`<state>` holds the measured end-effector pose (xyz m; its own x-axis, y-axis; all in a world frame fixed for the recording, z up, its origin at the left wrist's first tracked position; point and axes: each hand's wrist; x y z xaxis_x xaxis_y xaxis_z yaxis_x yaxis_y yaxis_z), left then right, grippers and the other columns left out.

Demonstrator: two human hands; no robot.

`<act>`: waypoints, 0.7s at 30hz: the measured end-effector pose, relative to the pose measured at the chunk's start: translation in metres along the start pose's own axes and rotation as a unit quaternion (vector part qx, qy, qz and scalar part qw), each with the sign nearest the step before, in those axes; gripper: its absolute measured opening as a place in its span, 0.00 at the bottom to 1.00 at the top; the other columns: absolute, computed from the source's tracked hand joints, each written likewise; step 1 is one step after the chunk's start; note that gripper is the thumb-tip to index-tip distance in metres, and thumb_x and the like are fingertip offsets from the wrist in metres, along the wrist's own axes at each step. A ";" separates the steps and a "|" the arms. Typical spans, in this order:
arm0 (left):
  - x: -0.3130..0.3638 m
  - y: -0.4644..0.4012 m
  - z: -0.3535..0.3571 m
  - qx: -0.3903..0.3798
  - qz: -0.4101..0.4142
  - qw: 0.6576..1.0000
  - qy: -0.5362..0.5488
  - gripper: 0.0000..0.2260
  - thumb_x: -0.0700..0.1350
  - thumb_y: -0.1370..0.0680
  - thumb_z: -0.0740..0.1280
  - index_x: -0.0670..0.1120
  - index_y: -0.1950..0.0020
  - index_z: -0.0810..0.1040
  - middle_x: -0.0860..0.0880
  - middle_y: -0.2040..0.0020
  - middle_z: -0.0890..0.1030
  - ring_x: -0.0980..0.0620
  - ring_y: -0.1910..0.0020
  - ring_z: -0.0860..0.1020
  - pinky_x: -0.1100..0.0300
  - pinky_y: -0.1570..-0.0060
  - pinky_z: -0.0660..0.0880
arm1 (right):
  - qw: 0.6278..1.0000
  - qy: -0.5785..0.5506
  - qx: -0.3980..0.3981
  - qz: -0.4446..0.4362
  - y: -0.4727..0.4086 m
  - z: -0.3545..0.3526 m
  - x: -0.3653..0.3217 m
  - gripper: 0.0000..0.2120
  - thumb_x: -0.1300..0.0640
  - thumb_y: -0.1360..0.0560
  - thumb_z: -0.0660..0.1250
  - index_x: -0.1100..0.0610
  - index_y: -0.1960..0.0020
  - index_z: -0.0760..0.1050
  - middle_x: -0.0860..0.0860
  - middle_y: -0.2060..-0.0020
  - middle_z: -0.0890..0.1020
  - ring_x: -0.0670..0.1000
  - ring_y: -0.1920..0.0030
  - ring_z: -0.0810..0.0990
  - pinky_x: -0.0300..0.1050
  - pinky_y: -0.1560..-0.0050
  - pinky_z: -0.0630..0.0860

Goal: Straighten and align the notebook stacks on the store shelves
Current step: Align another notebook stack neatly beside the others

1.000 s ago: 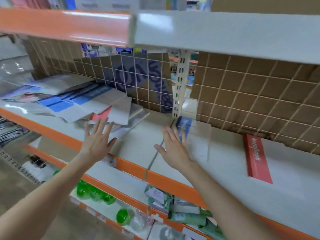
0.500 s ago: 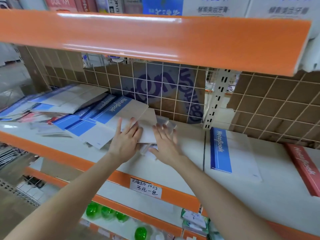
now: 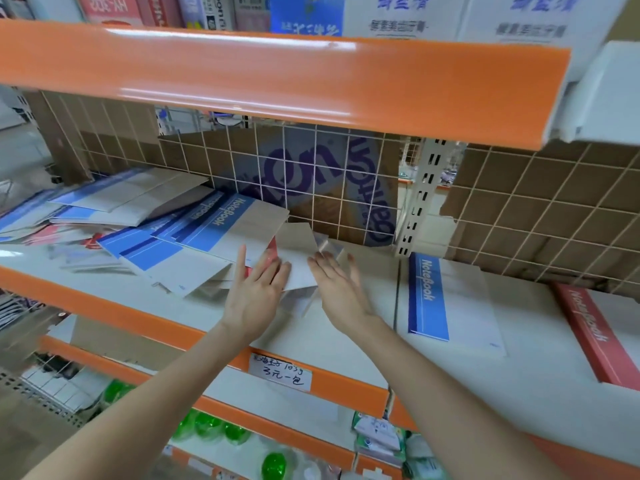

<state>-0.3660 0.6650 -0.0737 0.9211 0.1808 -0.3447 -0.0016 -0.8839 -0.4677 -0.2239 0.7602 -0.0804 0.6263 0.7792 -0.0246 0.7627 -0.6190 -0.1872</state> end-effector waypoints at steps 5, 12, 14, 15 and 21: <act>0.041 0.005 -0.010 0.029 -0.007 0.999 0.042 0.32 0.27 0.45 0.75 0.39 0.41 0.80 0.40 0.46 0.82 0.38 0.45 0.80 0.29 0.45 0.65 | 0.999 0.019 0.033 -0.018 0.035 -0.019 0.028 0.31 0.66 0.23 0.54 0.57 0.23 0.48 0.53 0.23 0.52 0.50 0.23 0.45 0.56 0.28 0.35; 0.123 -0.007 -0.051 0.085 -0.031 0.991 0.097 0.28 0.33 0.34 0.49 0.39 0.41 0.80 0.39 0.45 0.81 0.37 0.47 0.80 0.31 0.45 0.66 | 0.995 0.033 0.085 -0.030 0.102 -0.045 0.088 0.28 0.66 0.24 0.47 0.60 0.24 0.54 0.56 0.24 0.58 0.53 0.24 0.53 0.60 0.27 0.38; 0.151 -0.015 -0.065 0.104 -0.024 0.989 0.101 0.27 0.32 0.34 0.50 0.39 0.42 0.81 0.40 0.46 0.82 0.38 0.47 0.80 0.30 0.46 0.67 | 0.995 0.026 0.094 -0.021 0.125 -0.054 0.111 0.29 0.65 0.25 0.44 0.61 0.24 0.56 0.57 0.25 0.60 0.54 0.24 0.55 0.60 0.28 0.37; 0.165 -0.020 -0.073 0.111 -0.014 0.989 0.101 0.27 0.32 0.34 0.50 0.39 0.43 0.81 0.40 0.46 0.82 0.38 0.48 0.81 0.31 0.47 0.68 | 0.996 0.022 0.087 -0.018 0.137 -0.058 0.123 0.28 0.65 0.24 0.46 0.61 0.24 0.54 0.57 0.24 0.58 0.54 0.24 0.53 0.58 0.29 0.32; 0.264 -0.045 -0.105 0.125 0.036 0.983 0.126 0.26 0.30 0.35 0.55 0.40 0.42 0.80 0.41 0.45 0.82 0.40 0.47 0.81 0.32 0.43 0.64 | 0.996 0.028 0.073 0.042 0.218 -0.075 0.204 0.29 0.65 0.25 0.47 0.60 0.23 0.51 0.55 0.24 0.55 0.52 0.23 0.49 0.56 0.29 0.31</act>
<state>-0.0814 0.7075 -0.0580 0.9824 -0.0185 -0.1860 -0.1366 -0.7505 -0.6466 0.0818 0.7767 -0.0526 0.6977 0.7163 0.0082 0.6785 -0.6571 -0.3285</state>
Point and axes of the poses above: each hand's wrist, its own y-axis away from the middle knuckle, its own z-axis out of the palm, x = y × z
